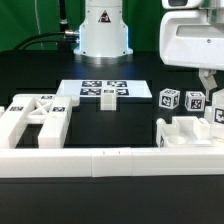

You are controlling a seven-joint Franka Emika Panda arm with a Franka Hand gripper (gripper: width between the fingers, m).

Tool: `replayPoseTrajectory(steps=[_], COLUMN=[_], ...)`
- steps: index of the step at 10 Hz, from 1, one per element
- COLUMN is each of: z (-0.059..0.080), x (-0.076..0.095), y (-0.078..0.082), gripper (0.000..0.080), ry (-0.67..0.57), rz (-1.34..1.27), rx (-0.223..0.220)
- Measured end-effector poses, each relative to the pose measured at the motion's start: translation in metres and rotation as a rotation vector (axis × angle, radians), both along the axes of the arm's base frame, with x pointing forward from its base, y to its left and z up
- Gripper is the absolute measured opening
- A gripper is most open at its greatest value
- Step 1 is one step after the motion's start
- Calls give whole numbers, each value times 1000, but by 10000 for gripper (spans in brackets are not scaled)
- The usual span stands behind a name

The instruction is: Assemble chair

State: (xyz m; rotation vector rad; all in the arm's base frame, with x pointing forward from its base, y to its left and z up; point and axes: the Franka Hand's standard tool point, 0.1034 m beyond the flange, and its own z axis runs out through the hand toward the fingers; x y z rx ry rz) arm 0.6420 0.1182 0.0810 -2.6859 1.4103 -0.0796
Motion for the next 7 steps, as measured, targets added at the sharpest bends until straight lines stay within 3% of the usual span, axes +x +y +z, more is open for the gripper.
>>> replayPoseTrajectory(steps=[2, 4, 5, 6, 7], z=[0, -1, 0, 2, 3], x=[0, 0, 1, 3, 4], y=[1, 1, -1, -1, -1], gripper=[287, 292, 530, 530, 626], ry=[10, 9, 2, -4, -12], rz=[-139, -103, -19, 19, 88], rx=[15, 16, 10, 8, 1])
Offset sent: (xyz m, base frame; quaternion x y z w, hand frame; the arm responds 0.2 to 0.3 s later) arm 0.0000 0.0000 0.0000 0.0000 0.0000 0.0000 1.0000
